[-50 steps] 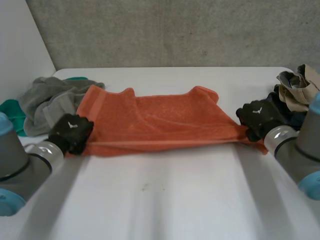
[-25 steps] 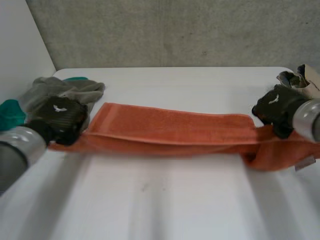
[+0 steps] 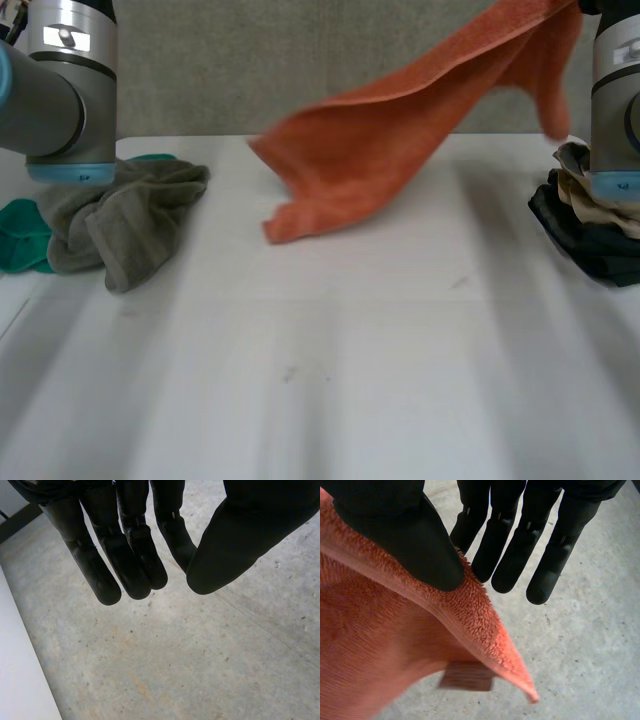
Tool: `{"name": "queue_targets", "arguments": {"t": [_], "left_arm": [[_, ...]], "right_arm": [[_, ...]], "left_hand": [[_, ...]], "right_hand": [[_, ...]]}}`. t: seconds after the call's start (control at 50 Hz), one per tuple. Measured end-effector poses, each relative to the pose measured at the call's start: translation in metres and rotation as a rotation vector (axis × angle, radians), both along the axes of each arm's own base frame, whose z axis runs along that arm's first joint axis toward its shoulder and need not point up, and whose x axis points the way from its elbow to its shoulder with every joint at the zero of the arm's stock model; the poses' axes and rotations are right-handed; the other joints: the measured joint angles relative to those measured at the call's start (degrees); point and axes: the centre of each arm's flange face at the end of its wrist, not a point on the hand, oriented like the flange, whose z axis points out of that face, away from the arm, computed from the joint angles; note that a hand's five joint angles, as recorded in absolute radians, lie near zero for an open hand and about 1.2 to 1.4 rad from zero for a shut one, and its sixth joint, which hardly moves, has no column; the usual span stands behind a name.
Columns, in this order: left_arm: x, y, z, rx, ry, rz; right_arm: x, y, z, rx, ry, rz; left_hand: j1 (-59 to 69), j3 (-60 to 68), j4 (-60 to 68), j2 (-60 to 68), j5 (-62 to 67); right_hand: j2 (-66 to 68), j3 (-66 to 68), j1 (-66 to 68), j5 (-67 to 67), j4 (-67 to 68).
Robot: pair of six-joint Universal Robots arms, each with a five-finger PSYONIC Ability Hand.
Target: Fold the laundry.
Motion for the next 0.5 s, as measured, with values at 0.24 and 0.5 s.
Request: {"name": "queue_targets", "arguments": {"t": [0.24, 0.5], "left_arm": [[0.011, 0.02, -0.132, 0.483, -0.146, 0.004], [-0.024, 0.062, -0.201, 0.728, -0.149, -0.177]], "right_arm": [[0.024, 0.026, -0.071, 0.402, 0.147, 0.081], [0.057, 0.114, -0.018, 0.348, 0.18, 0.259]], "left_hand": [[-27.94, -27.04, -26.62, -27.54, -25.64], [-46.99, -50.12, -50.71, -50.42, -50.26]], "right_hand": [[0.43, 0.01, 0.0, 0.0, 0.03], [0.43, 0.3, 0.0, 0.0, 0.09]]}}
